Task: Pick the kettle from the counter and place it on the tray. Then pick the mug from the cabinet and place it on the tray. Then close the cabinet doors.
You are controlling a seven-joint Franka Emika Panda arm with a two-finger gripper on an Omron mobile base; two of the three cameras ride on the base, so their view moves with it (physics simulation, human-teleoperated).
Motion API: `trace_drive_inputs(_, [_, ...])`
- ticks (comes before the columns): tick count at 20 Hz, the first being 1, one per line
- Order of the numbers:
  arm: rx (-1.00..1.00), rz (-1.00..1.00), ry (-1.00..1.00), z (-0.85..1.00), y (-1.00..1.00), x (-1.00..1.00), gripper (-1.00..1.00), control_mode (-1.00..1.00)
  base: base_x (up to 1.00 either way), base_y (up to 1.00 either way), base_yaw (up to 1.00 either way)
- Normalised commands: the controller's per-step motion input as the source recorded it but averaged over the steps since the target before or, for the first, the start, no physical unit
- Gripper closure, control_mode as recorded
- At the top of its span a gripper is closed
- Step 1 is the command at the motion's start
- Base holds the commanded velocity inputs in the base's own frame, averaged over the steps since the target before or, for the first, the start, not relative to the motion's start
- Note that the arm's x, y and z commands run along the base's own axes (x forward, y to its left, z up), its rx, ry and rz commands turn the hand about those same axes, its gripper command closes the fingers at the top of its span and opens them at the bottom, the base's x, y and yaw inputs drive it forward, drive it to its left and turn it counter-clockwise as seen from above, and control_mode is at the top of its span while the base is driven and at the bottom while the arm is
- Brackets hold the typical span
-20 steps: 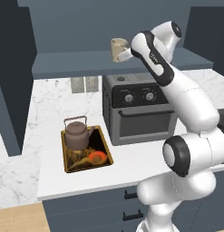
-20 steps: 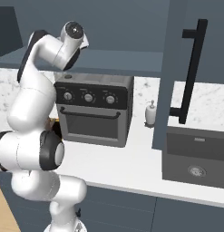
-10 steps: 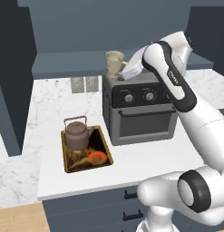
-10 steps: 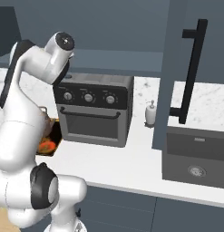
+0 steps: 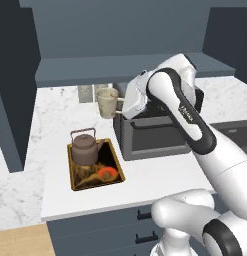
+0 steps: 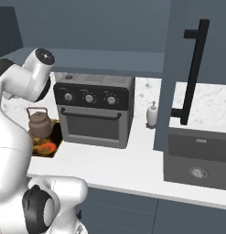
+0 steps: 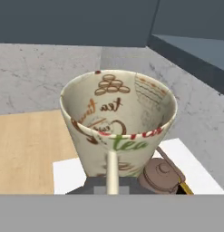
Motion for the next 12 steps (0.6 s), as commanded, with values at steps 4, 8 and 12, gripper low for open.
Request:
trace_drive_inputs(4, [0.01, 0.03, 0.06, -0.99, 0.40, 0.00, 1.00, -1.00, 0.00, 0.00, 0.00])
trace_drive_inputs(8, [0.05, 0.00, 0.03, -0.99, 0.28, 0.09, 1.00, -1.00, 0.00, 0.00, 0.00])
trace_drive_inputs(12, [0.05, 0.00, 0.01, -0.97, 0.16, 0.20, 1.00, -1.00, 0.00, 0.00, 0.00])
